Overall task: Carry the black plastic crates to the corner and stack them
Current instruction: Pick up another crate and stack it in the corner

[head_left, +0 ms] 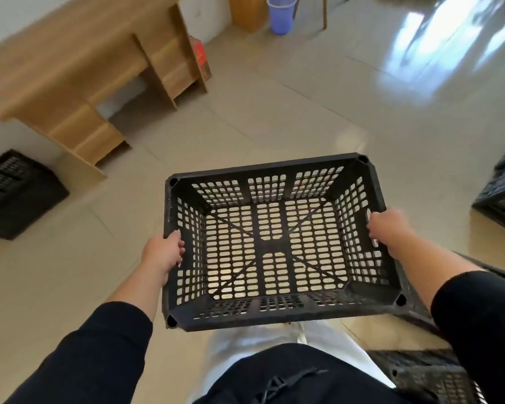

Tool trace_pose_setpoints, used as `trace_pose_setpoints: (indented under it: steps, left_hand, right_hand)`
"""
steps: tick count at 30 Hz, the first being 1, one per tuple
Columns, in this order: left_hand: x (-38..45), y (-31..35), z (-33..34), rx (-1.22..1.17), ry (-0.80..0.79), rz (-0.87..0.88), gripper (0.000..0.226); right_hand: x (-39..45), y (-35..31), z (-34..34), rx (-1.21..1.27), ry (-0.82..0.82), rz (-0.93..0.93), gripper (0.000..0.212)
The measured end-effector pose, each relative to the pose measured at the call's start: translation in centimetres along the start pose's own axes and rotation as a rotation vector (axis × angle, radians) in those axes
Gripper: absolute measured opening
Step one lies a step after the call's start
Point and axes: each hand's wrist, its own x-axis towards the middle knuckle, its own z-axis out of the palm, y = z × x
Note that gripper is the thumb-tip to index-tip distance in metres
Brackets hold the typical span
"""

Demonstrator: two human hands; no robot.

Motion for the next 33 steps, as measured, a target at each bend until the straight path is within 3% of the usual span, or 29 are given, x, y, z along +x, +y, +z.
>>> trace_pose_setpoints:
  steps: [11, 19, 26, 33]
  left_hand:
    - [0.3, -13.7, -17.8, -0.296, 0.206, -0.186, 0.032]
    - [2.0, -21.1, -29.7, -0.395, 0.342, -0.247, 0.03]
    - [6.2, -23.1, -36.2, -0.42, 0.408, -0.333, 0.03]
    - [11.9, -20.3, -41.3, -0.463, 0.495, -0.4, 0.031]
  right_hand:
    - [-11.3, -14.6, 15.7, -0.382, -0.098, -0.377, 0.031]
    - [-20.8, -21.6, 28.2, -0.486, -0.145, -0.55, 0.038]
    - [-23.9, -28.1, 36.6, -0.54, -0.236, -0.604, 0.036]
    - [-24.4, -38.3, 45.4, -0.611, -0.314, -0.708, 0.036]
